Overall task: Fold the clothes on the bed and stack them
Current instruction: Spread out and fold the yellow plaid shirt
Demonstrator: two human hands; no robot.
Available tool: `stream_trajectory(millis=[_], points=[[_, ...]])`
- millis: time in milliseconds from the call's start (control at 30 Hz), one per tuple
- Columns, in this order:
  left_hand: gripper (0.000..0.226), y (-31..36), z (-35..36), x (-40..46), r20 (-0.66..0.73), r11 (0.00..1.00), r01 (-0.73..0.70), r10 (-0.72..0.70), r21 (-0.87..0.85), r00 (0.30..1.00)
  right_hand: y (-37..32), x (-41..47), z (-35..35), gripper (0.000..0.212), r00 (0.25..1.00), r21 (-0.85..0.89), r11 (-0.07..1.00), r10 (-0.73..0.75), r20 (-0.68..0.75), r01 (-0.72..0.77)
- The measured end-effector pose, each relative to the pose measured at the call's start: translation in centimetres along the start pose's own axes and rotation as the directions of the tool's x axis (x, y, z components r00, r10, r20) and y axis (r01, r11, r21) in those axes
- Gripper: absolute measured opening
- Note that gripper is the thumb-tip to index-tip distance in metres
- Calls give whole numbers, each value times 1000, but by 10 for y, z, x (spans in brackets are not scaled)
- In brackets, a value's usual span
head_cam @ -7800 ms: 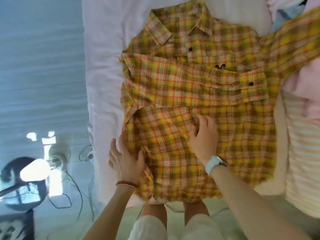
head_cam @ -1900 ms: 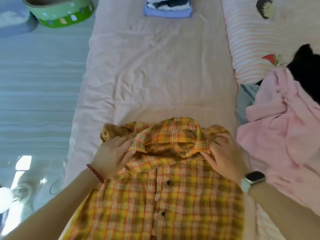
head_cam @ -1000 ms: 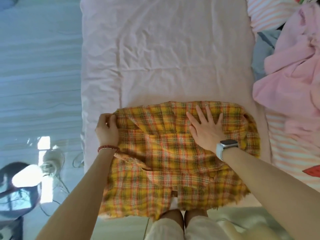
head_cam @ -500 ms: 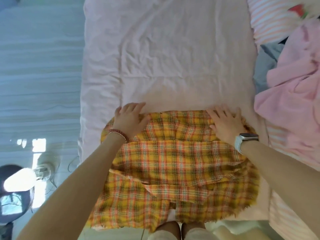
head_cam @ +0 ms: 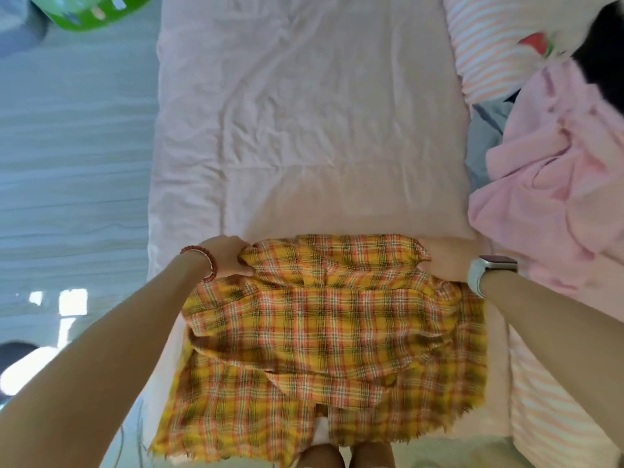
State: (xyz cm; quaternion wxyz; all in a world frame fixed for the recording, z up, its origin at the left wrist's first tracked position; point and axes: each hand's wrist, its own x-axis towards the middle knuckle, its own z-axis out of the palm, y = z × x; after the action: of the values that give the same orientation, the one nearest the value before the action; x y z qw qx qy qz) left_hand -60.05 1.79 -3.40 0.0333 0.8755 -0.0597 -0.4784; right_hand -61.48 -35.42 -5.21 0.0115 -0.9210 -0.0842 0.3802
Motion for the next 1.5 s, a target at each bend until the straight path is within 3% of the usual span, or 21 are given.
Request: stream_trajectory(millis=[100, 167, 233, 300, 367, 400, 467, 567, 700, 800, 867, 933, 1000, 1033, 1100, 1133, 1167, 1267, 1333, 1500], points=[[27, 10, -31, -13, -167, 994, 61, -46, 89, 985, 0, 3, -26, 34, 991, -4, 1000, 31, -128, -31], [25, 16, -61, -24, -350, 987, 132, -91, 97, 932, 2, 5, -56, 34, 959, -13, 999, 27, -283, -32], [22, 22, -89, -36, -576, 983, 169, -96, 75, 812, 2, -1, -92, 30, 875, -73, 993, 44, -482, -91], [23, 30, -104, -48, -756, 988, 151, -88, 14, 648, -1, -11, -120, 28, 761, -113, 986, 21, -649, -124], [27, 31, -100, -53, -848, 993, 115, -66, -6, 526, -3, -22, -127, 28, 652, -88, 994, -21, -758, -71], [27, 30, -90, -54, -862, 995, 98, -38, 13, 505, -2, -28, -122, 29, 628, -83, 996, -36, -777, -45], [28, 23, -59, -54, -841, 995, 67, 32, 80, 540, 0, -41, -94, 35, 633, -97, 995, -71, -771, -8], [46, 12, 8, -55, -759, 979, 58, 114, 196, 641, 3, -65, -25, 56, 714, -153, 986, -159, -682, 72], [51, 10, 97, -63, -414, 989, 61, 2, 138, 910, 11, -85, 78, 79, 877, -221, 966, -222, -425, 137], [59, 11, 126, -65, -218, 994, 110, -114, -28, 969, 7, -92, 104, 59, 941, -217, 967, -192, -280, 133], [45, 17, 126, -65, -360, 984, 101, -148, -147, 921, -3, -92, 98, 39, 926, -120, 990, -118, -358, 79], [31, 24, 118, -60, -602, 953, 75, -244, -292, 760, -21, -88, 82, 42, 884, -19, 998, -60, -464, 57], [39, 30, 104, -51, -666, 867, 84, -436, -491, 605, -41, -77, 67, 45, 852, -10, 998, -60, -520, 64], [49, 31, 95, -46, -611, 778, 94, -555, -621, 564, -52, -70, 60, 47, 858, -32, 997, -71, -509, 64], [66, 27, 81, -32, -358, 479, 93, -758, -873, 545, -71, -55, 50, 50, 898, -70, 996, -81, -433, 56], [68, 22, 77, -23, -243, 344, 86, -798, -935, 552, -79, -46, 46, 51, 911, -79, 995, -82, -404, 55], [64, 15, 76, -15, -192, 273, 63, -803, -960, 564, -85, -37, 45, 52, 922, -80, 995, -84, -378, 58], [22, -1, 69, -6, -292, 293, -82, -800, -952, 524, -87, -13, 50, 53, 955, -57, 998, -31, -295, 15], [25, -10, 64, -6, -305, 275, -134, -817, -952, 490, -76, -1, 55, 53, 976, -44, 997, 50, -212, -60], [38, -14, 71, -3, -234, 259, -1, -870, -966, 433, -34, -3, 54, 52, 966, -21, 977, 205, -155, -210]])
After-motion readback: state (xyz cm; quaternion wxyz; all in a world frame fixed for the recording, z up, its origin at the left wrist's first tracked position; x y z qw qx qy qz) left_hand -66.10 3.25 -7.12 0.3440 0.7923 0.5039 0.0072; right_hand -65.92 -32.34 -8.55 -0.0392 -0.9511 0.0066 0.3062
